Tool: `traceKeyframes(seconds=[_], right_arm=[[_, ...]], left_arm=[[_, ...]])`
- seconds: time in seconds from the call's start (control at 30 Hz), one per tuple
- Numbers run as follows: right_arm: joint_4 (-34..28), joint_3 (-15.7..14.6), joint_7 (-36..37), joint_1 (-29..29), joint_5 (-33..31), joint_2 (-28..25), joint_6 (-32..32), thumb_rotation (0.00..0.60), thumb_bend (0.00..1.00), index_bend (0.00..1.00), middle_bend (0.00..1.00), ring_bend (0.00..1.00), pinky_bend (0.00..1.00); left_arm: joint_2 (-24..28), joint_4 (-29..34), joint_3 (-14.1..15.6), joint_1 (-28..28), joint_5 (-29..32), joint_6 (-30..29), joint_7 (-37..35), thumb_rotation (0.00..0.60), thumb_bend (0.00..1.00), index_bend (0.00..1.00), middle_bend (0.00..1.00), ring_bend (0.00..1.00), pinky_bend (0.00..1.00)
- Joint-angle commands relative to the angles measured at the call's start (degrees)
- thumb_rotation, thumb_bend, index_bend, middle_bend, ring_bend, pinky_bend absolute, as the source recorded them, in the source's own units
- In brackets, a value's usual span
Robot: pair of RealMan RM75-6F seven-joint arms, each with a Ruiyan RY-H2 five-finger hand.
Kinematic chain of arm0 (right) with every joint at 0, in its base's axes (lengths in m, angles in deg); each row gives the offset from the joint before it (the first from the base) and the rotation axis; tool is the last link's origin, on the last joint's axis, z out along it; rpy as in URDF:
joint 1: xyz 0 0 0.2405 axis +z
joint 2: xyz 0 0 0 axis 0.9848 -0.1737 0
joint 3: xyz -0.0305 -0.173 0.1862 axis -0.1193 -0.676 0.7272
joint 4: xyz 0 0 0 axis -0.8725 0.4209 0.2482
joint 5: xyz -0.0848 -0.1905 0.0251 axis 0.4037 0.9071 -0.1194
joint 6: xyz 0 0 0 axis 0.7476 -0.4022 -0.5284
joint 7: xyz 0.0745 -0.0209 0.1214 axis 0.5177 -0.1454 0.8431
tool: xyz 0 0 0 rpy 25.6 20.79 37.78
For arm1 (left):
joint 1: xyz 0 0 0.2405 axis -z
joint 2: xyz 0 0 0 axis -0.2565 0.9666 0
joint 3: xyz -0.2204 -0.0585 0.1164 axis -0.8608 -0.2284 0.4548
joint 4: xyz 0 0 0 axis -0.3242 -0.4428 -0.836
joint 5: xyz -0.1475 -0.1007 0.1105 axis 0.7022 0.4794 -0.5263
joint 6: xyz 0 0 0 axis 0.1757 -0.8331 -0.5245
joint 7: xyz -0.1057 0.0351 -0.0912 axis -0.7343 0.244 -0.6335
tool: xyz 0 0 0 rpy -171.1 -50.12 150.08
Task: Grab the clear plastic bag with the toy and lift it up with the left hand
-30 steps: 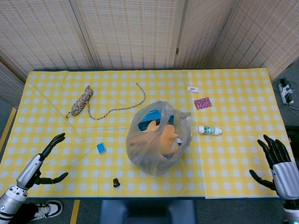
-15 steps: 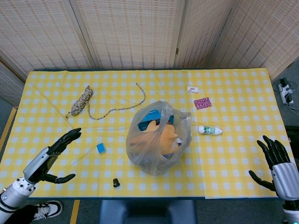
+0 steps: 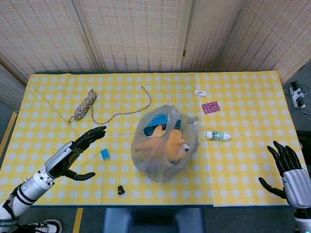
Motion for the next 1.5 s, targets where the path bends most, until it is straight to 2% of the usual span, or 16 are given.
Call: traceKeyframes(seconds=[0.03, 0.6, 0.97, 1.3, 1.5], right_arm=[[0.08, 0.17, -0.31, 0.23, -0.22, 0.21, 0.34, 0.600, 0.25, 0.00, 0.00, 0.02, 0.00], [0.88, 0.46, -0.27, 1.26, -2.05, 0.85, 3.14, 0.600, 0.25, 0.00, 0.00, 0.02, 0.00], [1.29, 0.37, 0.26, 1.83, -2.84, 0.99, 4.77, 0.600, 0.25, 0.00, 0.00, 0.02, 0.00], [1.09, 0.02, 0.45, 1.30, -2.75, 0.72, 4.12, 0.600, 0.25, 0.00, 0.00, 0.02, 0.00], [1.45, 0.02, 1.25, 1.06, -3.28, 0.45, 4.14, 0.600, 0.25, 0.00, 0.00, 0.02, 0.00]], left_arm=[[-0.26, 0.60, -0.86, 1.35, 1.48, 1.06, -1.57, 0.600, 0.28, 0.00, 0.00, 0.00, 0.00], [-2.86, -0.98, -4.29, 9.06, 6.77, 9.34, -7.60, 0.600, 0.28, 0.00, 0.00, 0.00, 0.00], [-2.44, 0.48, -6.24, 11.07, 8.16, 10.46, -5.81, 0.600, 0.28, 0.00, 0.00, 0.00, 0.01], [-4.84, -0.76, -7.14, 14.03, 9.15, 13.75, -8.53, 0.600, 0.27, 0.00, 0.00, 0.00, 0.01], [-5.97, -1.05, -7.88, 15.12, 10.12, 14.85, -6.71, 0.600, 0.27, 0.00, 0.00, 0.00, 0.01]])
